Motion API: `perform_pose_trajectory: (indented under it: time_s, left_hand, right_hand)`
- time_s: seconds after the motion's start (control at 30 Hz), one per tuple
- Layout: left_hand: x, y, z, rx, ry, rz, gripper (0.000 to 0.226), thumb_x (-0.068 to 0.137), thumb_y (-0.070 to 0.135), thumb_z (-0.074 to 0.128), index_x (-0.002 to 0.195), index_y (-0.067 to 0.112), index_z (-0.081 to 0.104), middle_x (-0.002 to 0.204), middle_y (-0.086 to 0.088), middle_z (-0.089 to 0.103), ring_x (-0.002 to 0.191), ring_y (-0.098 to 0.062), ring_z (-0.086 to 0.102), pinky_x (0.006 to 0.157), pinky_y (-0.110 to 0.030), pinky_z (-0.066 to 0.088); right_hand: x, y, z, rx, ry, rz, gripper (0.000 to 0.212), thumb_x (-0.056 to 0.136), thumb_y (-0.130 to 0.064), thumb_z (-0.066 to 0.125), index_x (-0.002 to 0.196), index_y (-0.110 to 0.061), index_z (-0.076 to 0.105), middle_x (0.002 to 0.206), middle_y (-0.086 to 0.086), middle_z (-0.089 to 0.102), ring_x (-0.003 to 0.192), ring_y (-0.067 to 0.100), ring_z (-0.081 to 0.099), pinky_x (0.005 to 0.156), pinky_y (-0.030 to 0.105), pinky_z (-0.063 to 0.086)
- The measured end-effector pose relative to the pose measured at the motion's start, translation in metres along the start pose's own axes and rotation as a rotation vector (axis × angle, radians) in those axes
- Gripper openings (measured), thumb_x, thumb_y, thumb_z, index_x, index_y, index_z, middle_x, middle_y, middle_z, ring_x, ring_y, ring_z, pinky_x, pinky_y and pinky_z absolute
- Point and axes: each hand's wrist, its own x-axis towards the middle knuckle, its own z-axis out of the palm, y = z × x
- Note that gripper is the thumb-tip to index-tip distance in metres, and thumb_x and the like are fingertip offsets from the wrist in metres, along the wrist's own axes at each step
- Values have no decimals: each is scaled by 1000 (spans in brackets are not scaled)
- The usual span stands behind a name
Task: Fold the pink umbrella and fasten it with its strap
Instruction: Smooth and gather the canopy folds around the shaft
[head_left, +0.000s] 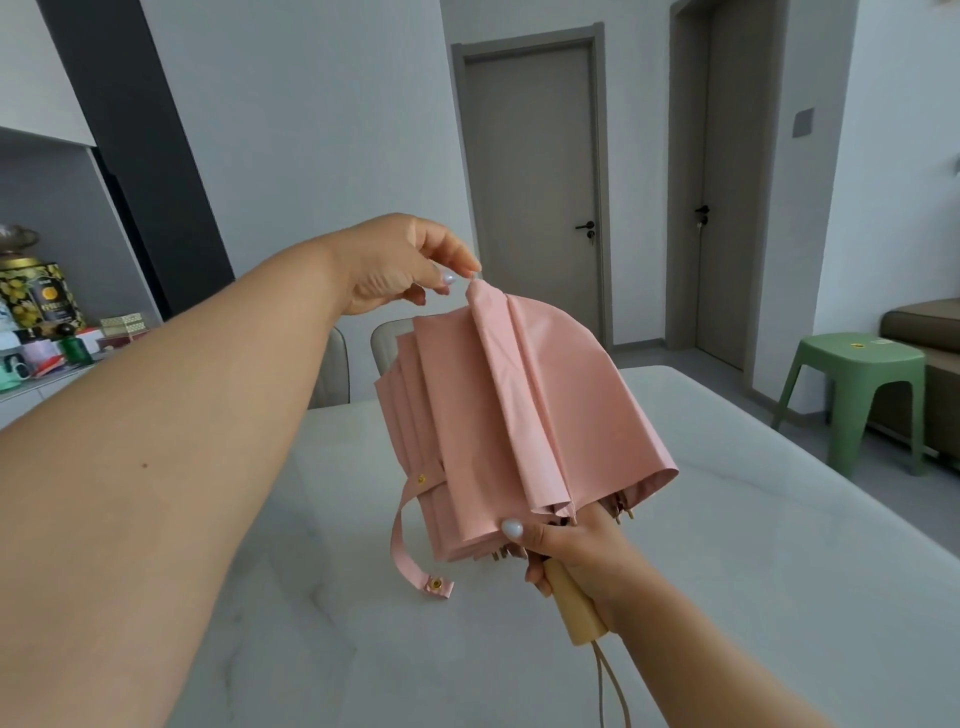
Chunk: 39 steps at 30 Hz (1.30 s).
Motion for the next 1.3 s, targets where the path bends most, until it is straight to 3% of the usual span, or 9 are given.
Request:
perform_pose_trajectory:
  time_s: [0.23, 0.4, 0.57, 0.7, 0.83, 0.93, 1.07, 1.2, 1.3]
  left_hand:
    - [-1, -6, 20, 128, 46, 12, 18, 82, -4, 67, 89, 12, 70, 71, -3, 65, 53, -3, 58, 60, -24, 49]
    - [-2, 4, 24, -188, -36, 13, 20, 83, -12, 62, 80, 7, 60, 78, -8, 64, 64, -16, 66, 59, -24, 57]
    - [0, 7, 17, -244, -7, -132, 16, 66, 2, 51, 78, -3, 58, 72, -17, 64, 65, -24, 62, 65, -33, 61]
    - [-3, 4, 14, -263, -74, -146, 5, 77, 3, 57, 77, 1, 62, 78, -13, 64, 73, -22, 62, 63, -29, 59]
    - [-7, -3, 12, -335, -152, -128, 25, 69, -9, 46, 67, 11, 62, 66, -2, 67, 64, -14, 65, 63, -26, 55]
    - [-10, -8, 15, -364, -155, -101, 40, 75, -26, 34, 62, 7, 51, 55, -2, 59, 52, -12, 60, 55, -23, 55]
    - [-14, -8, 11, -574, -242, -103, 33, 58, -17, 42, 62, 15, 35, 58, -3, 50, 55, -14, 54, 59, -24, 51]
    - [-10, -5, 5, -520, -204, -117, 16, 74, 8, 57, 65, 17, 48, 71, -3, 61, 63, -15, 55, 57, -26, 41]
    - [-8, -5, 10, -380, -58, -123, 22, 90, 4, 57, 75, 19, 52, 63, 2, 62, 54, -10, 46, 51, -22, 34]
  right_hand:
    - [-1, -1, 1, -8, 9, 12, 50, 59, -29, 84, 96, -6, 61, 67, 3, 67, 49, 17, 57, 48, 28, 49]
    - [-4, -1, 2, -41, -17, 27, 44, 57, -31, 89, 81, -5, 64, 57, 0, 66, 45, 15, 57, 47, 27, 48]
    - [-2, -1, 3, -12, 4, 15, 57, 58, -29, 85, 104, -7, 60, 69, 4, 66, 50, 19, 56, 48, 29, 48]
    - [-1, -1, 2, 2, 1, 8, 52, 58, -26, 83, 101, -6, 61, 66, 3, 66, 49, 19, 56, 46, 28, 48]
    - [-2, 0, 4, 11, -4, 7, 44, 58, -22, 82, 92, -6, 61, 63, 4, 64, 46, 17, 56, 46, 29, 48]
    - [-1, 1, 3, 3, -1, 22, 35, 63, -13, 81, 87, -6, 58, 61, 6, 61, 45, 17, 56, 47, 30, 48]
    - [-1, 2, 3, -2, -16, 26, 39, 61, -18, 81, 92, -6, 59, 63, 3, 64, 47, 17, 57, 46, 29, 49]
    - [0, 2, 2, -3, -11, 17, 46, 60, -26, 83, 96, -6, 63, 61, -2, 68, 47, 17, 57, 46, 28, 49]
    - [0, 3, 3, -11, -15, 10, 49, 60, -26, 83, 100, -7, 63, 64, 0, 68, 48, 19, 57, 47, 28, 48]
